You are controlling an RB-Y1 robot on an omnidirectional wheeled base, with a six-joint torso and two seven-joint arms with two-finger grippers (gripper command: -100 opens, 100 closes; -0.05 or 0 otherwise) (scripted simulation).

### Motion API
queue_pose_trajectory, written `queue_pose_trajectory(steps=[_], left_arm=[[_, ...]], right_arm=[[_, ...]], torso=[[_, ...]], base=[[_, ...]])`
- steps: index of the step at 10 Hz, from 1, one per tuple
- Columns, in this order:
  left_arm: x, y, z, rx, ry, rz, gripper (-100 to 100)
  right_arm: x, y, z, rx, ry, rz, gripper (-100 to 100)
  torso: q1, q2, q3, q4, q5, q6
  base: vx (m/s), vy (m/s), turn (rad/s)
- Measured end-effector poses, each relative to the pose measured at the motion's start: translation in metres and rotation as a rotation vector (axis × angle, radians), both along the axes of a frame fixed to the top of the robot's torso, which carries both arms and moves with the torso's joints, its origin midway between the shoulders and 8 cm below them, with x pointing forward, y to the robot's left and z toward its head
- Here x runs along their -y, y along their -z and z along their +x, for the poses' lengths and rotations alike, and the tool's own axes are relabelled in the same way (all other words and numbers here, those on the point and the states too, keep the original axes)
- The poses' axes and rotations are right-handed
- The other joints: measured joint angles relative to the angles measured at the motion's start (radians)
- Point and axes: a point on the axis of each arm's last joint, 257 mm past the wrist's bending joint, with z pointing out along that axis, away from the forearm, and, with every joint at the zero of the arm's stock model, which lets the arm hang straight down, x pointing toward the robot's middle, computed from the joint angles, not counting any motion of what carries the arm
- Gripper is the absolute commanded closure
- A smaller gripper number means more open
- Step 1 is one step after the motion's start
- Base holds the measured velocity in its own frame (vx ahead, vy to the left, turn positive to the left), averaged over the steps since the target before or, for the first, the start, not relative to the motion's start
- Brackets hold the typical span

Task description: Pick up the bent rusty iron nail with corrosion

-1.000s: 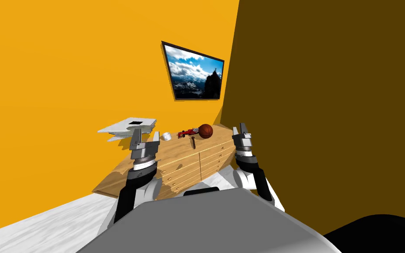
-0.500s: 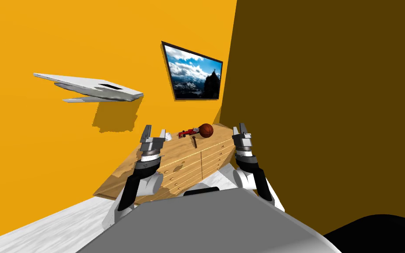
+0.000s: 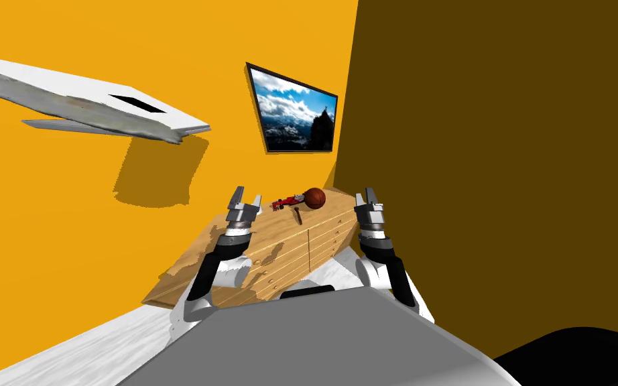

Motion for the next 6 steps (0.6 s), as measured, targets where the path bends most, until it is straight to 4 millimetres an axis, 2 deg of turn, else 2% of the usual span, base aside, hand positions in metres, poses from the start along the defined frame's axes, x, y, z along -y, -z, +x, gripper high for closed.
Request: queue_pose_trajectory(steps=[4,6], left_arm=[[0.017,0.006,0.026,-0.068,0.065,0.022,-100],[0.035,0.011,0.043,-0.119,0.113,0.053,-100]], right_arm=[[0.000,0.000,0.000,0.000,0.000,0.000,0],[0.000,0.000,0.000,0.000,0.000,0.000,0]], torso=[[-0.001,-0.001,0.000,0.000,0.000,0.000],[0.002,0.000,0.000,0.000,0.000,0.000]], base=[[-0.021,0.057,-0.086],[-0.024,0.087,-0.111]])
